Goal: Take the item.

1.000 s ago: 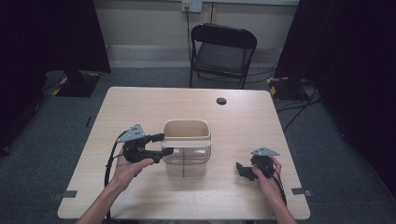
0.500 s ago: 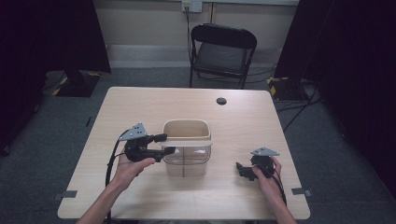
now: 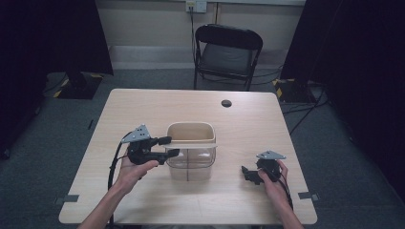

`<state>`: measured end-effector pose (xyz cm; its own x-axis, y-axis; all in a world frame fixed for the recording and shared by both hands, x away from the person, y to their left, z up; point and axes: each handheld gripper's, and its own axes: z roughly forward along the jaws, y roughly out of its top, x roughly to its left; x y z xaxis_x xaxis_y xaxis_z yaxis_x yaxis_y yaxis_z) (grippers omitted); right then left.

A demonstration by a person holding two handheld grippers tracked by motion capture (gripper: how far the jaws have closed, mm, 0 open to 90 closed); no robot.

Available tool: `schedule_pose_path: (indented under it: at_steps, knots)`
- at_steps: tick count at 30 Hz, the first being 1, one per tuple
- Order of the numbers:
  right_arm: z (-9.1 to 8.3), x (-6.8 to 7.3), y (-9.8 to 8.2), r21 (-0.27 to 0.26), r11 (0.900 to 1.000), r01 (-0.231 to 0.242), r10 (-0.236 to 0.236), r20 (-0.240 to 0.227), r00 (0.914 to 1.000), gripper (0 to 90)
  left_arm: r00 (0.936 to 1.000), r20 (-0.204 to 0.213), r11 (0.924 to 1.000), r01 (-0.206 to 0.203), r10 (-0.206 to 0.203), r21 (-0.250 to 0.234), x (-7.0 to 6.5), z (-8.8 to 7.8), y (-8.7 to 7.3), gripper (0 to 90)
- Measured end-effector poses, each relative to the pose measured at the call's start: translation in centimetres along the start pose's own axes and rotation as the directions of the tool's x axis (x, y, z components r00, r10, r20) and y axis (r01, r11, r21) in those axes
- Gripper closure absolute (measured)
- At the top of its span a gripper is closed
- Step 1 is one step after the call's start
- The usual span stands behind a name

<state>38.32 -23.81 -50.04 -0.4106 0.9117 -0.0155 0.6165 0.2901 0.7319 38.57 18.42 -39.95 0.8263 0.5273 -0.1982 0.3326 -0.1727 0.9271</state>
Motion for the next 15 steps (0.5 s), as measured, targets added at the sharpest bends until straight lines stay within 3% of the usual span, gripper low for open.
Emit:
schedule_pose_path:
  at_steps: [15]
  knots:
    - [0.00, 0.00, 0.00, 0.000, 1.000, 0.000, 0.000, 0.000, 1.0000, 12.5, 1.0000, 0.004, 0.9999, 0.007, -0.007, 0.009, 0.00, 0.43, 0.70, 42.3]
